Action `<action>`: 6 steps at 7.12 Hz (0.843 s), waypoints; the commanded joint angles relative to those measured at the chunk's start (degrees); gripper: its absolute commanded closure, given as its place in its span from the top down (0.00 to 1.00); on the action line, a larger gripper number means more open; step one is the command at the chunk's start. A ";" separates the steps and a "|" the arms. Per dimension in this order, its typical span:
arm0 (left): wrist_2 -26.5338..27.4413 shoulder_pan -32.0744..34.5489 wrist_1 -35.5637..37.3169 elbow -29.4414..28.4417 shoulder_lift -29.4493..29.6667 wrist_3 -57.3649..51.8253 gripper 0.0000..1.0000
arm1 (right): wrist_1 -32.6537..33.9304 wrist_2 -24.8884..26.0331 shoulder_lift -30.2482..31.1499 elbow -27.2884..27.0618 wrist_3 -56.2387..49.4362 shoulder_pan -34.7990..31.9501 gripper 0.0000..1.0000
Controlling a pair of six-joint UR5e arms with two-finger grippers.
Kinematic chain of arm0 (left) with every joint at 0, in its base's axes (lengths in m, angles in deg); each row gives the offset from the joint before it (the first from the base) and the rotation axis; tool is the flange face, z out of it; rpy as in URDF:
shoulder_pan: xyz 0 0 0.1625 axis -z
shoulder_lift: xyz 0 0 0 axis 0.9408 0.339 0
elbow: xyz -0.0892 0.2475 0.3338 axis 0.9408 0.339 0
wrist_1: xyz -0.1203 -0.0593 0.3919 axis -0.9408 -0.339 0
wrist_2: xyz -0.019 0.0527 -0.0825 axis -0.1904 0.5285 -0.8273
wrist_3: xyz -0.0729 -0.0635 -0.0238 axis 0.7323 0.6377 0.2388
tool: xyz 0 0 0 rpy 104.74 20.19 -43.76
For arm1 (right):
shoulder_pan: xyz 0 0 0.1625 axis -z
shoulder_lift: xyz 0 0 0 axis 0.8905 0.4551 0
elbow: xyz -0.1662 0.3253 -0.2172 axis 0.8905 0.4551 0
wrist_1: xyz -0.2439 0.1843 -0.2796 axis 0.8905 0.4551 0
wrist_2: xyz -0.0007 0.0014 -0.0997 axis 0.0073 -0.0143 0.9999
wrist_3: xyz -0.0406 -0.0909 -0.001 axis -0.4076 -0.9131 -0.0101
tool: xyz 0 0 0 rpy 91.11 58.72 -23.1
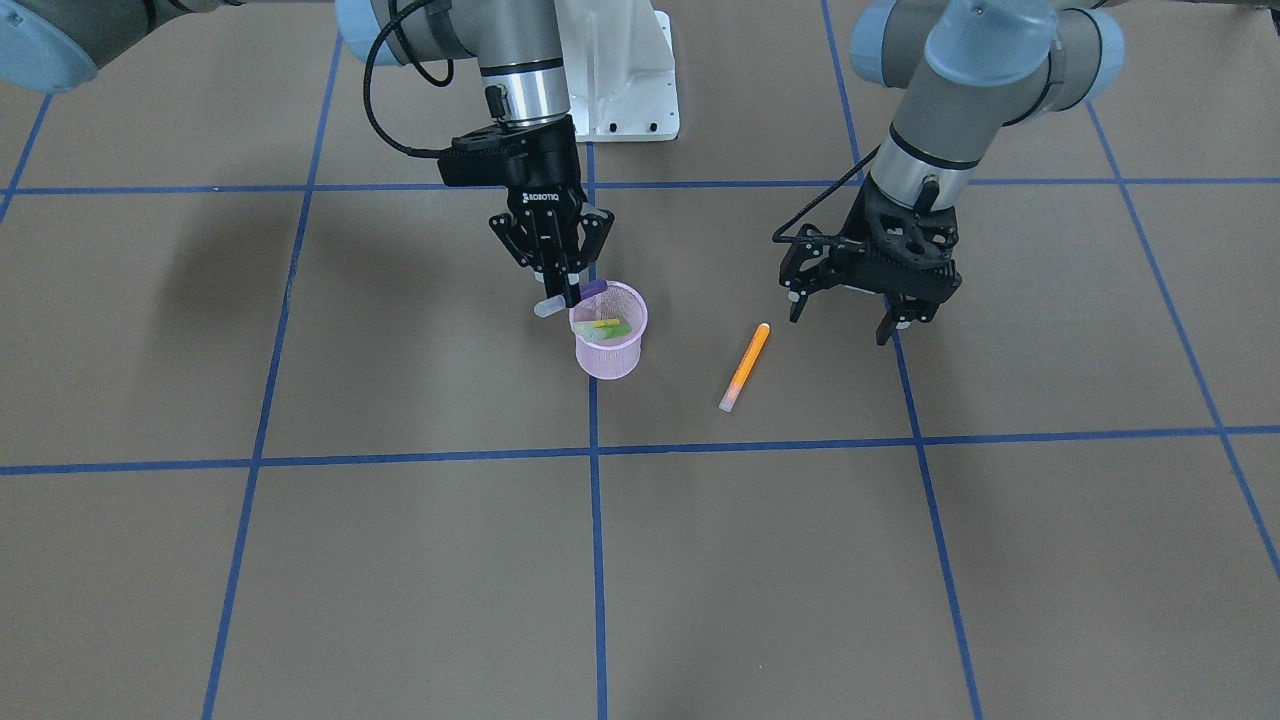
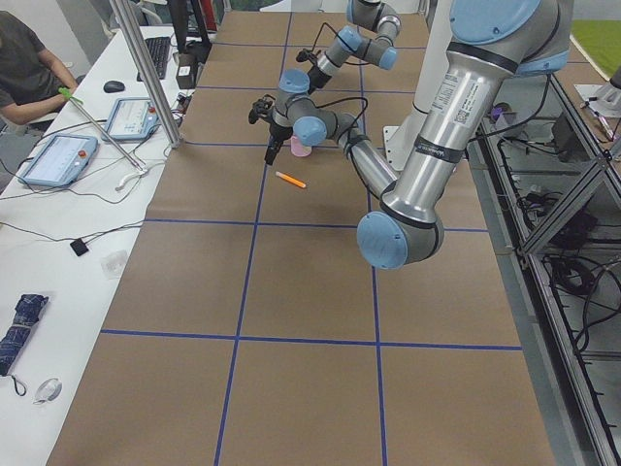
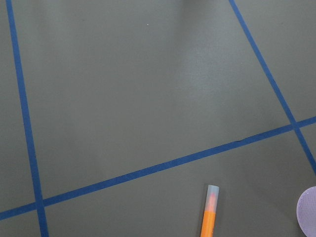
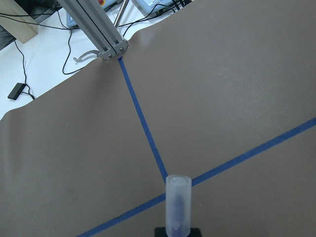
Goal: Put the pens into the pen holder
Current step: 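Release the purple marker into the pink cup from the right gripper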
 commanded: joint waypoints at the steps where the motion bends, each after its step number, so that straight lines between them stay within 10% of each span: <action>1: -0.08 -0.23 -0.03 -0.75 0.05 0.00 0.97 | 1.12 2.56 -0.60 1.54 0.04 1.16 0.00; 2: 0.00 -0.23 -0.03 -0.84 -0.03 0.00 0.97 | 1.21 2.56 -0.69 1.46 0.12 1.07 0.04; 3: 0.00 -0.75 -0.03 -1.97 0.05 0.26 0.98 | 1.21 2.56 -0.69 1.54 -0.05 1.07 0.99; 6: -5.05 -2.07 0.85 -7.58 3.03 -3.83 0.90 | 0.86 -0.49 5.07 -6.31 -2.32 -0.50 1.00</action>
